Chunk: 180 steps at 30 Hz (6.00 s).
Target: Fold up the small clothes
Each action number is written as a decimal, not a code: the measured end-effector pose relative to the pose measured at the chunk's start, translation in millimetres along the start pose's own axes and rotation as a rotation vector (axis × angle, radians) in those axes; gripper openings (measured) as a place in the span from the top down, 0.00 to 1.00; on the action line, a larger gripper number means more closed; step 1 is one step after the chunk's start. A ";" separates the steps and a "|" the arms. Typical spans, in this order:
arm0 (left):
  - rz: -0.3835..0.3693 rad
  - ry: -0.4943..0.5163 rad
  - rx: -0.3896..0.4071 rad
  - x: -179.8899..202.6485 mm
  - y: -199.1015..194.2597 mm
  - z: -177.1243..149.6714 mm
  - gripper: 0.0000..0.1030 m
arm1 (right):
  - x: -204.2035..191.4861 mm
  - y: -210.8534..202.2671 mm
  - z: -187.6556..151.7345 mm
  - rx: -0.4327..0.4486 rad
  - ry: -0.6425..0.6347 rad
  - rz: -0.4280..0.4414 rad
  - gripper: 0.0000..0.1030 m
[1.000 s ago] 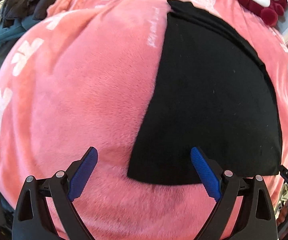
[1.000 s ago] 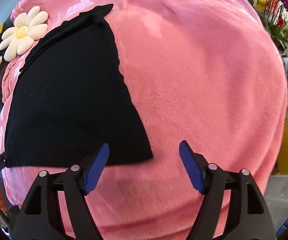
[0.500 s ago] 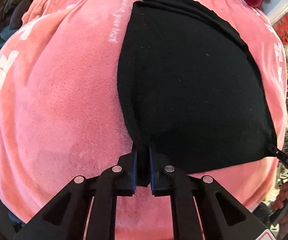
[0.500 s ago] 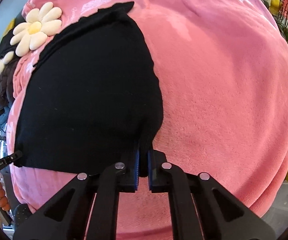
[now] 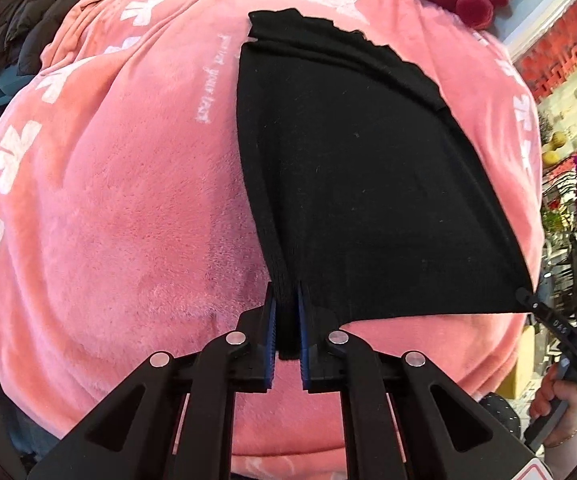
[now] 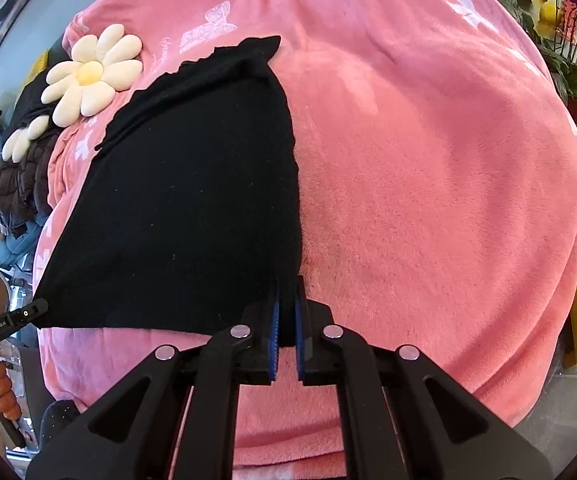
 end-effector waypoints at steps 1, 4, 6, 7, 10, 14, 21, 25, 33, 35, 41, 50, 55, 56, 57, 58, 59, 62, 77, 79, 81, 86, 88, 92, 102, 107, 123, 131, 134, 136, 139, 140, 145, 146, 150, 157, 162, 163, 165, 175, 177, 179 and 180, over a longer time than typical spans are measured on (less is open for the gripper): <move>-0.013 -0.009 0.000 -1.7 -1.4 -0.2 0.94 | 0.0 0.2 -0.8 0.000 -0.002 -0.001 0.96; -0.035 -0.049 -0.006 -14.0 3.1 -1.0 0.92 | 0.3 6.1 -0.9 -0.018 -0.006 0.021 0.95; -0.069 -0.097 -0.028 -21.8 14.4 0.0 0.87 | 0.8 13.0 -0.1 -0.034 -0.003 0.031 0.94; -0.085 -0.134 -0.053 -29.9 22.9 0.2 0.78 | 0.8 16.0 0.0 -0.045 -0.001 0.033 0.93; -0.051 -0.191 -0.059 -43.8 35.2 -0.6 0.53 | 5.3 27.9 2.2 -0.071 0.014 0.020 0.88; -0.018 -0.239 -0.056 -57.3 49.4 4.2 0.36 | 13.2 36.3 6.3 -0.066 0.047 -0.020 0.35; 0.001 -0.195 -0.029 -48.7 60.3 24.8 0.30 | 7.4 59.8 16.7 -0.103 0.035 -0.001 0.56; -0.135 -0.154 -0.066 -33.4 55.3 33.2 0.95 | 0.4 54.2 19.4 -0.092 0.073 0.057 0.96; -0.273 -0.151 0.010 -29.2 -5.9 15.7 0.95 | 7.8 -7.4 5.5 -0.008 0.059 0.128 0.96; -0.280 -0.140 0.007 -27.7 -19.6 5.0 0.95 | 10.4 -17.6 -2.6 -0.004 0.044 0.118 0.96; -0.232 -0.075 -0.018 -8.3 -39.9 -38.1 0.95 | 18.6 -44.5 -47.4 -0.015 -0.012 0.097 0.96; -0.185 -0.019 -0.042 -6.9 -64.3 -126.2 0.95 | 27.1 -76.1 -131.6 -0.039 -0.072 0.046 0.96; -0.177 -0.008 -0.058 -4.8 -73.5 -168.6 0.95 | 35.6 -91.1 -166.4 -0.065 -0.054 0.059 0.96; -0.168 -0.003 -0.059 -2.5 -74.5 -172.1 0.95 | 35.6 -94.9 -171.2 -0.067 -0.057 0.059 0.96; -0.162 0.001 -0.060 -0.4 -76.6 -174.9 0.95 | 35.0 -100.5 -174.5 -0.066 -0.059 0.060 0.96; -0.161 0.004 -0.058 1.2 -80.1 -177.6 0.95 | 34.2 -104.4 -176.4 -0.063 -0.059 0.065 0.96; -0.165 0.005 -0.051 4.8 -86.6 -178.7 0.95 | 33.2 -111.3 -174.5 -0.051 -0.060 0.071 0.96; -0.179 0.014 0.000 11.7 -111.1 -165.3 0.95 | 27.1 -131.8 -157.9 0.012 -0.064 0.088 0.96; -0.114 0.069 0.262 45.7 -140.6 22.2 0.95 | -18.2 -125.9 51.3 0.263 -0.081 0.147 0.96; -0.087 0.073 0.260 44.6 -131.4 46.2 0.95 | -20.1 -111.0 71.6 0.253 -0.069 0.147 0.96; -0.057 0.066 0.248 42.8 -113.6 76.7 0.95 | -22.7 -85.9 98.8 0.234 -0.056 0.129 0.96; 0.015 0.046 0.184 35.4 -55.2 141.7 0.94 | -25.1 -17.0 153.2 0.146 -0.009 0.099 0.95; 0.042 0.019 0.155 28.3 -25.0 162.7 0.90 | -24.0 13.1 170.9 0.113 0.013 0.093 0.91; 0.054 -0.082 0.090 7.2 36.1 197.9 0.86 | -17.2 47.8 192.9 0.087 0.051 0.036 0.90; 0.049 -0.032 0.171 -2.9 -0.2 153.6 0.42 | -33.3 46.6 96.8 -0.001 -0.128 0.055 0.90; -0.035 0.037 0.045 16.9 29.5 96.0 0.42 | -51.3 75.9 76.2 -0.064 -0.186 0.048 0.90; 0.050 -0.024 0.180 7.6 17.6 188.4 0.42 | -20.3 39.3 143.3 0.105 -0.070 -0.030 0.64; -0.032 -0.147 0.011 -44.0 50.5 66.3 0.42 | 26.0 42.1 38.1 0.020 -0.005 -0.042 0.44; -0.104 -0.186 0.002 -44.4 62.0 55.4 0.42 | 26.0 45.9 38.6 0.016 0.002 -0.046 0.28; -0.105 -0.188 0.027 -42.5 62.8 56.0 0.52 | 23.0 54.4 41.5 0.003 -0.010 -0.029 0.39; -0.155 -0.195 -0.011 -42.3 57.4 56.4 0.93 | 15.5 51.7 43.0 -0.047 0.002 0.052 0.97; -0.183 -0.194 -0.011 -42.9 47.2 54.0 0.93 | 13.7 39.4 40.6 -0.023 -0.013 0.062 0.97; -0.098 -0.089 -0.043 -40.6 30.2 35.3 0.97 | 30.1 39.0 20.6 -0.052 -0.040 0.027 0.97; -0.063 -0.089 -0.062 -44.1 40.9 32.9 0.97 | 36.2 53.9 18.2 -0.097 -0.033 0.002 0.97; -0.058 -0.126 -0.092 -50.3 52.0 28.8 0.95 | 36.5 41.7 18.2 -0.056 0.014 0.034 0.91; 0.112 -0.010 0.009 -16.5 35.7 36.8 0.44 | 21.3 59.6 26.9 -0.105 -0.096 -0.082 0.92; 0.165 0.030 -0.012 -6.3 33.6 33.2 0.57 | 3.0 22.6 28.5 0.021 -0.105 -0.110 0.93; 0.176 0.035 0.023 -2.0 27.2 32.8 0.57 | -2.6 20.7 30.7 0.039 -0.120 -0.114 0.93; 0.223 0.042 0.046 5.7 23.2 34.6 0.57 | 1.8 55.2 32.2 -0.065 -0.134 -0.158 0.93; 0.305 0.038 0.028 25.7 5.4 36.3 0.55 | -1.4 24.0 24.0 -0.025 -0.062 -0.151 0.91; 0.320 0.043 0.045 28.4 -2.0 34.5 0.55 | 0.7 21.2 30.0 -0.008 -0.017 -0.097 0.91; 0.327 0.051 0.062 30.0 -7.3 32.5 0.54 | 3.2 26.8 33.2 -0.005 -0.006 -0.080 0.91; 0.339 0.053 0.068 29.9 -9.1 30.9 0.51 | 4.5 36.8 35.6 -0.018 -0.005 -0.086 0.91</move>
Point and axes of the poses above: each gripper's, at about its wrist camera, not at the fingertips, and y roughly the way its jaws point, x to its right, z to its top, the point moved 4 cm from there along y, roughly the way its jaws point, and after that the axes turned 12 degrees about -x, right-handed, at the moved point
